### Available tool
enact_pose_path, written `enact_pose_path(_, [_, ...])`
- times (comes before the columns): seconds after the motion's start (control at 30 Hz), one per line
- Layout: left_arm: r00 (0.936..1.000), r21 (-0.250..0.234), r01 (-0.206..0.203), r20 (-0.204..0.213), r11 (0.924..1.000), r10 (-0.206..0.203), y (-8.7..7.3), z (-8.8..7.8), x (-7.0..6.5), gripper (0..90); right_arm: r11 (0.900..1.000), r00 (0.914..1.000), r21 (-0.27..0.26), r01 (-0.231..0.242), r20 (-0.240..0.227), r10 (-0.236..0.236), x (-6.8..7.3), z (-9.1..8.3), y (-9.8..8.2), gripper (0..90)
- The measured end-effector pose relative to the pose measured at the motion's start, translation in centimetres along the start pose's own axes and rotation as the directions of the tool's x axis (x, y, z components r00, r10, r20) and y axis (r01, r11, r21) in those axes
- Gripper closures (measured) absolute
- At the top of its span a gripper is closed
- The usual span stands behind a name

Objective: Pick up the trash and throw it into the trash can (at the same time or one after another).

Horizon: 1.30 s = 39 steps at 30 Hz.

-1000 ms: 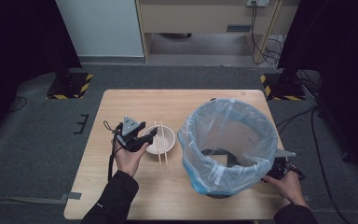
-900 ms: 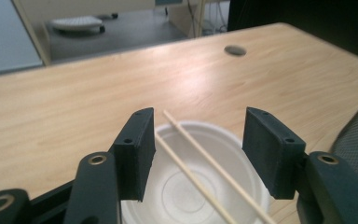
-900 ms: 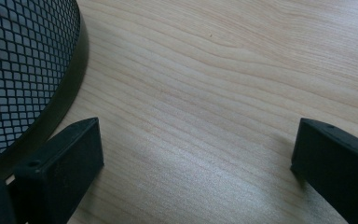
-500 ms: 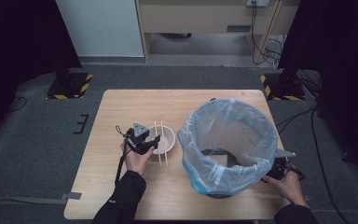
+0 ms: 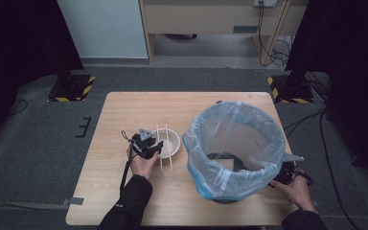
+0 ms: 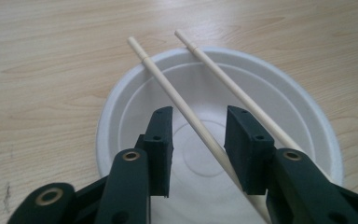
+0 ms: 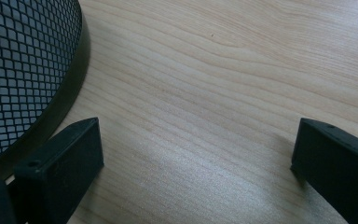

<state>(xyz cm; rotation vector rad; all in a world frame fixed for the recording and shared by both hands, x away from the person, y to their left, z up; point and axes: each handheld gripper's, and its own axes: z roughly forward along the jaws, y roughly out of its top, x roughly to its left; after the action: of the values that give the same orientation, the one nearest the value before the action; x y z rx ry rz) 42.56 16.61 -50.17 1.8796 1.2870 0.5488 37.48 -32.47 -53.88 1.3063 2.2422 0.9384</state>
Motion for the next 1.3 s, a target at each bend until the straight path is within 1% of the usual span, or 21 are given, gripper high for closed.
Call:
enact_pose_path(0.1, [1.0000, 0.013, 0.007, -0.006, 0.9999, -0.007, -0.1, 0.0, 0.1, 65.3, 1.000, 1.0000, 0.000, 0.001, 0.000, -0.001, 0.0, 0.0, 0.0, 2.2])
enact_pose_path(0.23, [0.9999, 0.012, 0.012, -0.007, 0.9998, -0.012, 0.0, -0.1, 0.2, 73.3, 1.000, 1.0000, 0.000, 0.001, 0.000, -0.001, 0.0, 0.0, 0.0, 2.2])
enact_pose_path(0.47, [0.9996, 0.031, 0.018, -0.022, 0.9994, -0.017, -0.1, -0.1, 0.4, 84.1, 1.000, 1.0000, 0.000, 0.001, 0.000, -0.001, 0.0, 0.0, 0.0, 2.2])
enact_pose_path(0.6, [0.9996, 0.034, 0.020, -0.022, 0.9992, -0.019, -0.1, -0.2, 0.5, 84.8, 1.000, 1.0000, 0.000, 0.001, 0.000, -0.001, 0.0, 0.0, 0.0, 2.2])
enact_pose_path(0.7, [0.9996, 0.022, 0.025, -0.016, 0.9994, -0.025, -0.1, -0.5, 0.6, 84.9, 1.000, 1.0000, 0.000, 0.001, 0.000, -0.001, 0.0, 0.0, 0.0, 2.2])
enact_pose_path(0.77, [0.9996, 0.007, 0.026, -0.010, 0.9996, -0.026, 0.1, -1.0, 0.5, 85.0, 1.000, 1.0000, 0.000, 0.001, 0.000, -0.001, 0.0, 0.0, 0.0, 2.2])
enact_pose_path(0.9, [0.9996, -0.039, 0.027, 0.005, 0.9989, -0.027, 0.7, -2.3, 0.6, 85.0, 1.000, 1.0000, 0.000, 0.000, 0.000, 0.000, 0.0, 0.0, 0.0, 2.2])
enact_pose_path(0.93, [0.9994, -0.051, 0.033, 0.007, 0.9982, -0.033, 0.9, -2.6, 0.7, 85.0, 1.000, 1.0000, 0.000, 0.001, 0.000, -0.001, 0.0, 0.0, 0.0, 2.2])
enact_pose_path(1.03, [0.9993, -0.094, 0.034, 0.019, 0.9950, -0.032, 1.6, -3.7, 0.8, 85.0, 1.000, 1.0000, 0.000, 0.000, 0.000, 0.000, 0.0, 0.0, 0.0, 2.2])
enact_pose_path(1.07, [0.9990, -0.119, 0.038, 0.028, 0.9922, -0.035, 2.0, -4.3, 0.8, 84.9, 1.000, 1.0000, 0.000, 0.001, -0.001, -0.001, 0.0, 0.0, 0.0, 2.2])
enact_pose_path(1.13, [0.9985, -0.146, 0.042, 0.040, 0.9883, -0.037, 2.5, -4.9, 0.7, 84.9, 1.000, 1.0000, 0.000, 0.001, 0.000, -0.001, 0.0, 0.0, 0.0, 2.2])
enact_pose_path(1.2, [0.9982, -0.173, 0.038, 0.052, 0.9843, -0.029, 3.2, -5.6, 0.5, 84.9, 1.000, 1.0000, 0.000, 0.000, 0.000, 0.000, 0.0, 0.0, 0.0, 2.2])
enact_pose_path(1.27, [0.9963, -0.221, 0.049, 0.080, 0.9741, -0.032, 4.1, -6.7, 0.3, 84.9, 1.000, 1.0000, 0.000, 0.001, 0.000, -0.001, 0.0, 0.0, 0.0, 2.2])
enact_pose_path(1.3, [0.9956, -0.235, 0.053, 0.088, 0.9707, -0.033, 4.3, -7.1, 0.2, 84.9, 1.000, 1.0000, 0.000, 0.001, 0.000, -0.001, 0.0, 0.0, 0.0, 2.2])
